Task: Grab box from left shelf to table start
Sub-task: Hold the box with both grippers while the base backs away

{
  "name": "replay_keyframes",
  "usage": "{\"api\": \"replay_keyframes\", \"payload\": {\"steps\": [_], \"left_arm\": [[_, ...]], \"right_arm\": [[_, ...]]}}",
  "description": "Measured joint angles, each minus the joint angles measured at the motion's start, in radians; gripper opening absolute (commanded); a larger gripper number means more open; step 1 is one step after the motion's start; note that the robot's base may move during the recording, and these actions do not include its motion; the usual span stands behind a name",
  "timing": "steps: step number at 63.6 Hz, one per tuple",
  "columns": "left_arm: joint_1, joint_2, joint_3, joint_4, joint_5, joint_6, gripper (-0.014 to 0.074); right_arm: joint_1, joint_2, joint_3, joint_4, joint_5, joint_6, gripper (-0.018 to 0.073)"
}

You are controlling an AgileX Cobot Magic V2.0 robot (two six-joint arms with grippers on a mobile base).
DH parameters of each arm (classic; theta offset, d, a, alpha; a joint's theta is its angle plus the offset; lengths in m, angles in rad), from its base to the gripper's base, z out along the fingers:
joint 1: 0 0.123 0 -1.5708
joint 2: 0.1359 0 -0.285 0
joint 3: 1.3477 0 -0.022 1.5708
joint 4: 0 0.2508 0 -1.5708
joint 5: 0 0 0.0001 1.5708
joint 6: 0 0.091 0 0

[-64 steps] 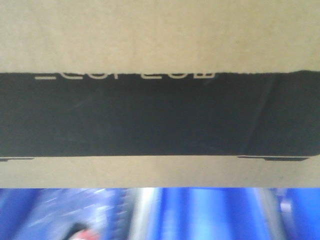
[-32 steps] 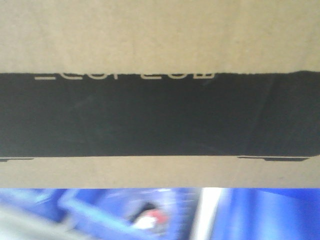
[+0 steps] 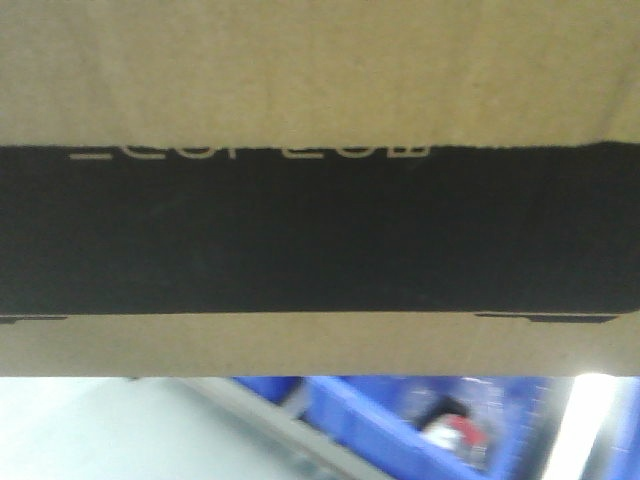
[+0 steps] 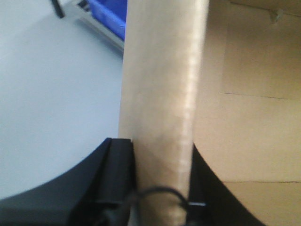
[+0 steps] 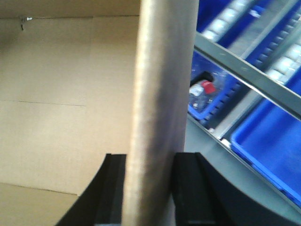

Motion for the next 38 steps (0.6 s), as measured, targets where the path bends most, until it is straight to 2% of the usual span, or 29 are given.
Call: {"api": "replay_keyframes", "payload": {"steps": [38], "left_arm": [[0.000,0.000,0.000,0.000,0.000,0.000,-0.0015]], "right_arm": [[0.000,0.000,0.000,0.000,0.001,0.002,0.0057]]}}
